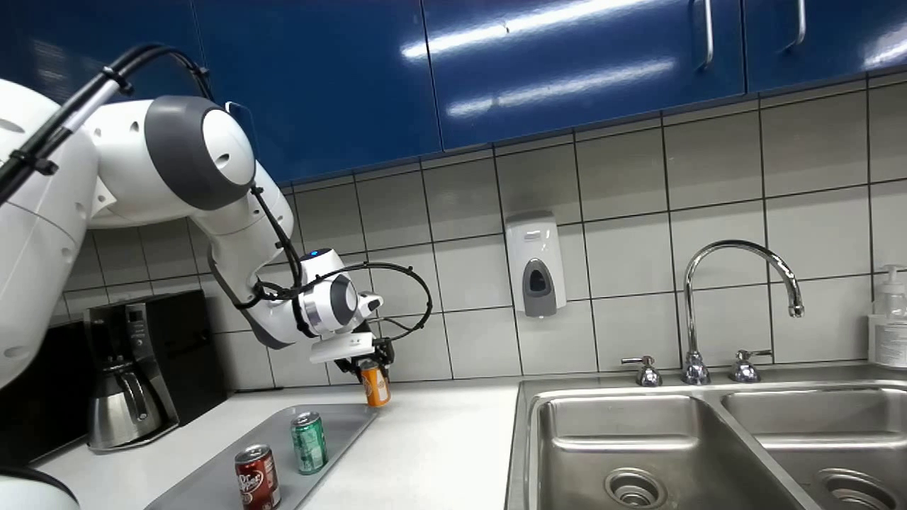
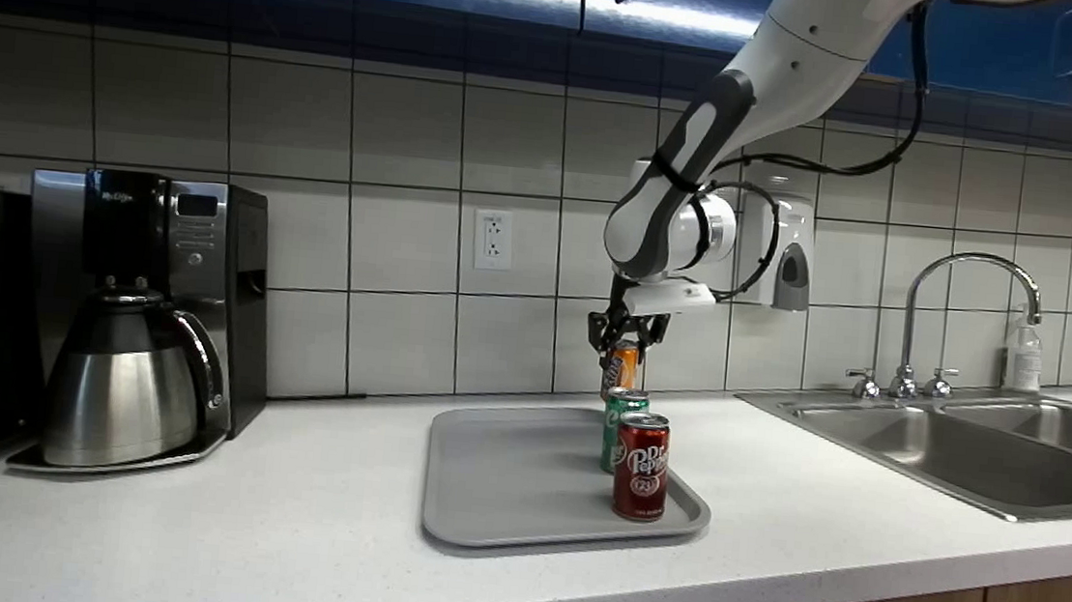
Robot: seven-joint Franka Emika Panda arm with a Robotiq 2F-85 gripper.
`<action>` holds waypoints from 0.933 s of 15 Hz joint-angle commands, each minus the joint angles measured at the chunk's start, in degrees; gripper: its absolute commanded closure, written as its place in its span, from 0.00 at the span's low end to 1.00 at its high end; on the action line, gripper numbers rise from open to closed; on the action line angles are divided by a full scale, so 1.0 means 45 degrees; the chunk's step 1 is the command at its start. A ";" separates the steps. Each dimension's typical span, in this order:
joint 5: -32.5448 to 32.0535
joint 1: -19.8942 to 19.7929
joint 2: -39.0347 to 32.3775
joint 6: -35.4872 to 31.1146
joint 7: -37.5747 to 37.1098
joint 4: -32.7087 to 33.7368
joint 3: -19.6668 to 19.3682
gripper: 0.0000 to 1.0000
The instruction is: Put all the soda cans on the tray
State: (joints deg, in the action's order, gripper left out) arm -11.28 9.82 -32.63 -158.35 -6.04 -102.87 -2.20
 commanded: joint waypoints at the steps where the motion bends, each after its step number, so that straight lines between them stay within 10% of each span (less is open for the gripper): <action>1: 0.0200 -0.0158 0.0335 -0.0023 0.0692 -0.0056 0.0464 0.61; 14: 0.0534 -0.0290 0.0214 0.0238 0.2073 0.0048 0.1567 0.61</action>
State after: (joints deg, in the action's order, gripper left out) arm -10.13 9.67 -32.45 -158.34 0.03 -102.87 3.18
